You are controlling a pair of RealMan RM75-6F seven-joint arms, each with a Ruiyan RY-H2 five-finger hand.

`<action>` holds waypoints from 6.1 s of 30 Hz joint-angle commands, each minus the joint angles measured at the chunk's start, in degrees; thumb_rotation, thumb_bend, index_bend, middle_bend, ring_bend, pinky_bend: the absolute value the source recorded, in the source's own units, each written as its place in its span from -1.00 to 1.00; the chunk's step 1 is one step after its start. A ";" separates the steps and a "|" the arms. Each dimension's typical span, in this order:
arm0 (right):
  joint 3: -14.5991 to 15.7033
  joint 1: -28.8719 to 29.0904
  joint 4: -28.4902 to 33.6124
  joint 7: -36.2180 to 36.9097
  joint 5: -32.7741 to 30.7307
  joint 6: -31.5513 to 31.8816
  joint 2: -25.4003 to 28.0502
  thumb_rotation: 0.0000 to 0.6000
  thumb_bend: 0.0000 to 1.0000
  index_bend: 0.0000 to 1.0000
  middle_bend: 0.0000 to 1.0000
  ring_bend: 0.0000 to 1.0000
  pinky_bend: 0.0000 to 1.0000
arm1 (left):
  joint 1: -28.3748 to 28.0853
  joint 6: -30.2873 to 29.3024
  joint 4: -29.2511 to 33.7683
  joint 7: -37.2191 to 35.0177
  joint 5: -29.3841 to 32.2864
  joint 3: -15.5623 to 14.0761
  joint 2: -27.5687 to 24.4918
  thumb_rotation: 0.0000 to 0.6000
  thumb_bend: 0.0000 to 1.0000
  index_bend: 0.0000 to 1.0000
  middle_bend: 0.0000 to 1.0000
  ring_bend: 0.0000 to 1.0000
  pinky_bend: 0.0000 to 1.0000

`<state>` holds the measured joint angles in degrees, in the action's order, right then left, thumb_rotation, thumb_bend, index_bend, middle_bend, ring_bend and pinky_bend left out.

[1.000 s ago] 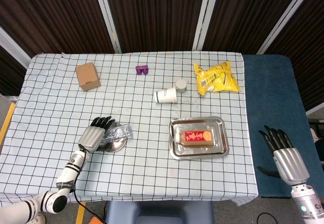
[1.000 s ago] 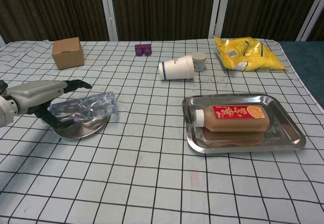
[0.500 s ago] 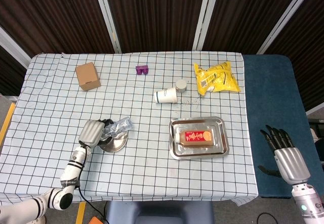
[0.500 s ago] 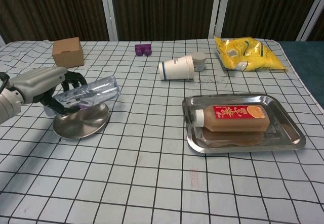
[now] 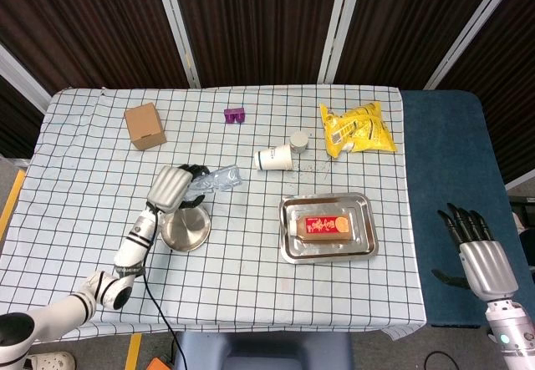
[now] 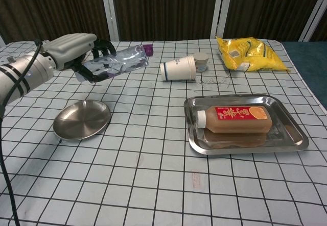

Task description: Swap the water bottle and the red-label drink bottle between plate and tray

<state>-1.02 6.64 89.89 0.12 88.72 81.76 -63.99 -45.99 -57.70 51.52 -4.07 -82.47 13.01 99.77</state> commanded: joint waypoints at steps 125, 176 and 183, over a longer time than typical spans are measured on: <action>-11.28 53.11 6.24 -60.18 -49.98 -20.48 -42.85 1.00 -0.58 -1.00 -0.93 -0.99 -0.81 | 31.23 -30.28 18.01 0.65 -8.40 -11.72 -22.27 1.00 -0.32 -1.00 -1.00 -1.00 -1.00; -29.23 73.22 -54.50 -44.65 -68.49 -41.94 -61.28 1.00 -0.84 -0.23 -0.30 -0.46 -0.12 | 30.51 -25.08 15.56 1.81 -6.19 -10.30 -21.46 1.00 -0.30 -1.00 -1.00 -1.00 -1.00; -28.94 73.17 -55.54 -43.95 -65.35 -39.99 -62.46 1.00 -0.82 0.14 -0.06 -0.14 0.19 | 30.52 -25.01 15.88 1.95 -6.33 -10.37 -21.61 1.00 -0.30 -1.00 -1.00 -1.00 -1.00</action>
<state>-30.15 79.91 34.63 -44.02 22.74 41.33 -126.11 -15.47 -82.71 67.38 -2.12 -88.79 2.64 78.17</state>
